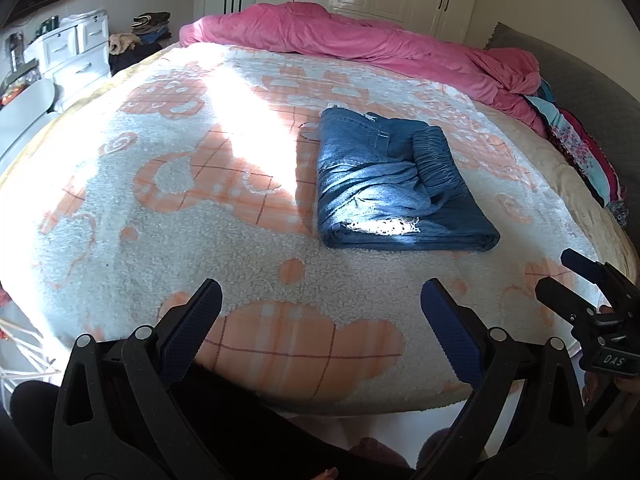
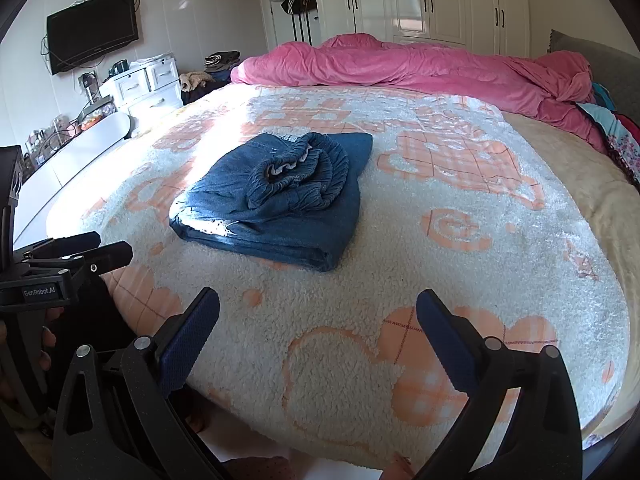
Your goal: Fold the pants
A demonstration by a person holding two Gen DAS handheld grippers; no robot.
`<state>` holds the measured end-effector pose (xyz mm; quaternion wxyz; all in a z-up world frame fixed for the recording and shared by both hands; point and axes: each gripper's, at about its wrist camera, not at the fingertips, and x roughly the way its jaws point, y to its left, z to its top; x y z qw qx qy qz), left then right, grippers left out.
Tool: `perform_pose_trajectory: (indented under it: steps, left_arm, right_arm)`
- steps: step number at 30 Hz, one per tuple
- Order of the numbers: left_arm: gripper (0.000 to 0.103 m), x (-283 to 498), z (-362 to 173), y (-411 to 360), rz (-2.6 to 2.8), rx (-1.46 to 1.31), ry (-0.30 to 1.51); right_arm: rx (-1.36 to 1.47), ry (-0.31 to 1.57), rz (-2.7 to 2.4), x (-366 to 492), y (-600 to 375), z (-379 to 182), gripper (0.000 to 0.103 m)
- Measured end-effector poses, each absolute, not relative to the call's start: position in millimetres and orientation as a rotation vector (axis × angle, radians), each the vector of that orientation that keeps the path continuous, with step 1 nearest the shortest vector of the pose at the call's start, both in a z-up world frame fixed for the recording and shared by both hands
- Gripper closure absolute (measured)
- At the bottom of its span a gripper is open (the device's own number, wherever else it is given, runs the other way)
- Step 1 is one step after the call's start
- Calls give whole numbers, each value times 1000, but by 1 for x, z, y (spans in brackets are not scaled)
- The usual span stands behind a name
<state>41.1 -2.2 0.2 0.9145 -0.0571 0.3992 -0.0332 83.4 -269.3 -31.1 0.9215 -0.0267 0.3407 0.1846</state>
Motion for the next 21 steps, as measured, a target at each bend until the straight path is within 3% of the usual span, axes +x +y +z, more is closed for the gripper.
perform_pose_trajectory:
  steps: [21]
  left_arm:
    - [10, 40, 5, -2, -57, -114, 817]
  right_arm:
    - [-56, 706, 377, 84, -270, -32, 5]
